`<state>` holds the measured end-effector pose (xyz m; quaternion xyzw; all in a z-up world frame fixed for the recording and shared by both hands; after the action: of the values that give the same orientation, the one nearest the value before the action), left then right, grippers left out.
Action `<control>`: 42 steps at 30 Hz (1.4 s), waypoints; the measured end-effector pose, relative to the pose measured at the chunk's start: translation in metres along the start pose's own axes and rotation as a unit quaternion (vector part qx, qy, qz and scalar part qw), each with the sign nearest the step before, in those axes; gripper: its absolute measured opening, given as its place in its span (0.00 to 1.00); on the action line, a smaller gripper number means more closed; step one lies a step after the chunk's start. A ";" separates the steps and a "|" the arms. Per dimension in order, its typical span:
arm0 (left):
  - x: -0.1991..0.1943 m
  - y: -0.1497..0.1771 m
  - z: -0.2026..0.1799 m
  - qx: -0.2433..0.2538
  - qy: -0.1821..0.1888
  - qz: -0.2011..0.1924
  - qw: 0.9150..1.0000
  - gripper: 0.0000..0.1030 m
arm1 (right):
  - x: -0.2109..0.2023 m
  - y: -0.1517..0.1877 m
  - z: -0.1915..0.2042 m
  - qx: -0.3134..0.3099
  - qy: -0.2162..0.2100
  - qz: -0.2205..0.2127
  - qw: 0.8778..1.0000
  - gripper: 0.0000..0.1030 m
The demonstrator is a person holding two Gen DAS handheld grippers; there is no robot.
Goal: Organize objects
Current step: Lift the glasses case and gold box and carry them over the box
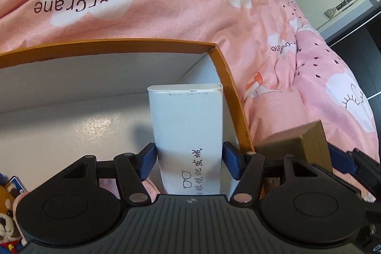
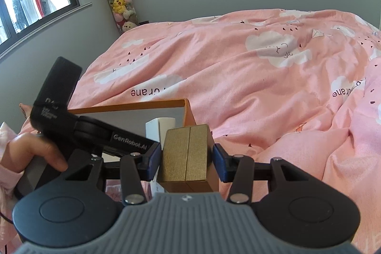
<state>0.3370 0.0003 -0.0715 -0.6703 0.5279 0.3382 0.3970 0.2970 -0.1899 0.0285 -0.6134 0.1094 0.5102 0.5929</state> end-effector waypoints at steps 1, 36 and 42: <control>0.000 0.000 0.001 -0.002 -0.001 -0.003 1.000 0.68 | 0.000 0.000 0.000 0.000 -0.001 0.001 1.000 0.48; 0.042 0.050 -0.053 0.370 -0.185 0.101 0.905 0.86 | 0.006 0.009 -0.009 0.031 -0.009 0.034 0.999 0.48; 0.048 0.047 -0.050 0.367 -0.186 0.105 0.905 0.90 | 0.009 0.010 -0.011 0.037 -0.009 0.039 0.999 0.48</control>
<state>0.3030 -0.0715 -0.0991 -0.3427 0.5986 0.2787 0.6682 0.2995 -0.1974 0.0131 -0.5819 0.1470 0.5338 0.5957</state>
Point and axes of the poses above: each gripper's, at about its wrist camera, not at the fingertips, and x roughly the way its jaws point, z to its left, y to its underside, the point moved 2 cm from there along x, roughly the way its jaws point, and after that the axes turned 11 degrees about z, right-handed, at the moved point
